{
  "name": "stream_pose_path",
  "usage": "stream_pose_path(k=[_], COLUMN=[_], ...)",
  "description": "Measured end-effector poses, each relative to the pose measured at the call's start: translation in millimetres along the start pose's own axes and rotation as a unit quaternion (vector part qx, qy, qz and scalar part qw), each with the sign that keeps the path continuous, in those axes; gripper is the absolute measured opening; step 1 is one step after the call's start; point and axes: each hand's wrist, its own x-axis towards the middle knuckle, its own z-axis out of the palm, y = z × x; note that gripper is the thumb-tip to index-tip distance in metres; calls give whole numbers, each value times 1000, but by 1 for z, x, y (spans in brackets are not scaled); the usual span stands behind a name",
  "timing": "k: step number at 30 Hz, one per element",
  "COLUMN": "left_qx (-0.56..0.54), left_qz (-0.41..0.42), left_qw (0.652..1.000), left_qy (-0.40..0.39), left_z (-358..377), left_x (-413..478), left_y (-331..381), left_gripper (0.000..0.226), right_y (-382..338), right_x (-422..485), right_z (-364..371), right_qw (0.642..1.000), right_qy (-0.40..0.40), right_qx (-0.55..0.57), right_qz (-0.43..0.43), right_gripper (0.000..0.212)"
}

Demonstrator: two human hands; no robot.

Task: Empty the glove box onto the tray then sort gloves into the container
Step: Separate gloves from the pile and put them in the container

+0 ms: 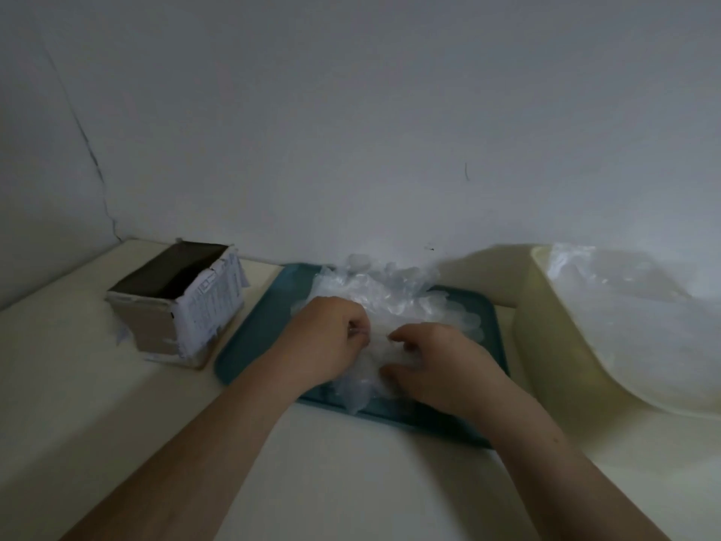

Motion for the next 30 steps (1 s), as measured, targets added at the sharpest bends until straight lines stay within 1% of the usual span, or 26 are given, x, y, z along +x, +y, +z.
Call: stream_pose_path(k=[3,4,5,6,9,10,11,12,13,15,17,19,21,23,24,26,28,29,30], left_qx=[-44,-59,-77,-100,-178,-202,-222,-234,-250,-298,-316,-301,-341,-392,-405,-400,-371,-358,-348], left_qz=[2,4,11,19,27,14,-3,-15,-23,-33,-40,-47,-60,-78,-84,-87,-82,-77,-73], left_qw=[999,998,997,995,983,978,974,971,967,954,948,952,938,916,910,911,924,929,934], left_qy=[-8,-12,-15,-11,31,42,46,46,39,8,-26,-27,-3,25,36,46,45,43,40], left_z=[-13,-19,-24,-29,-38,-41,-44,-47,-49,-54,-54,-48,-41,-37,-36,-36,-37,-38,-37], left_x=[-2,-4,-6,-7,-12,-12,-11,-10,-9,-10,-11,-12,-11,-11,-11,-10,-11,-12,-13], left_y=[12,17,22,27,37,38,36,33,29,22,21,24,28,35,37,38,39,40,41], left_gripper=[12,13,15,16,14,11,10,17,27,45,53,48,27,5,4,13,13,14,14], right_y=[4,5,5,5,7,10,13,17,19,20,18,15,12,11,10,8,7,7,7], right_x=[-4,-4,-4,-2,2,3,4,5,5,4,2,1,-2,-4,-6,-6,-3,-3,-3], right_z=[-4,-6,-7,-8,-7,-6,-6,-8,-11,-16,-16,-15,-16,-17,-18,-18,-21,-24,-29], right_qw=[996,991,986,981,961,953,943,932,919,881,839,806,784,787,793,801,802,799,793], right_qy=[74,105,134,161,214,223,229,231,226,204,161,105,35,-13,-21,-5,43,60,63], right_qx=[-10,0,24,58,157,195,235,277,323,427,520,582,619,616,608,598,595,598,606], right_qz=[-56,-79,-91,-94,-73,-62,-48,-33,-18,0,8,22,34,29,26,24,15,8,6], right_gripper=[77,81,78,67,20,10,11,16,21,29,36,37,32,28,28,28,29,33,41])
